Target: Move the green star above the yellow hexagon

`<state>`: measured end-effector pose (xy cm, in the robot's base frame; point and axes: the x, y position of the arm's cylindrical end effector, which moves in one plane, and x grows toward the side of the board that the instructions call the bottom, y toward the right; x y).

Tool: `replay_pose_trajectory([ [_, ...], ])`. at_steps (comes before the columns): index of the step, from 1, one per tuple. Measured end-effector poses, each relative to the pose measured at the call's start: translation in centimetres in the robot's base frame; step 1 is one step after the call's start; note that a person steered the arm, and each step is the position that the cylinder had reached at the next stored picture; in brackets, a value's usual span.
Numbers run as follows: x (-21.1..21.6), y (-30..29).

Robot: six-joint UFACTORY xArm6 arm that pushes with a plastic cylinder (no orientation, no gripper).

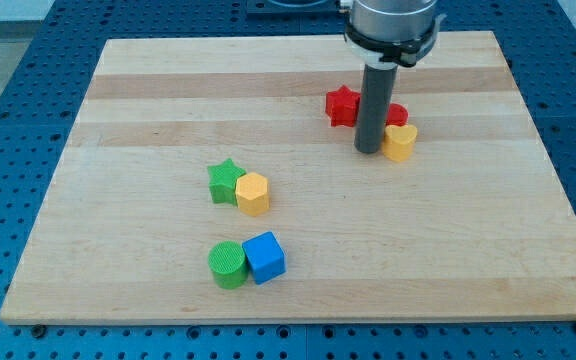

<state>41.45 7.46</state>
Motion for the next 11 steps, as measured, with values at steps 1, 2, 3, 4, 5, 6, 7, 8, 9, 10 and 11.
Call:
replay_pose_trajectory([
  [1,1.3,-4.6],
  [2,1.3,-10.3],
  [3,0.9,-15.1],
  [4,1.0,-19.7],
  [5,3.0,-23.5],
  [6,6.3,-24.7],
  [7,8.2,-23.0],
  [8,7.6,-19.7],
  [9,5.6,-16.8],
  [10,4.3,-14.4],
  [11,4.1,-12.0],
])
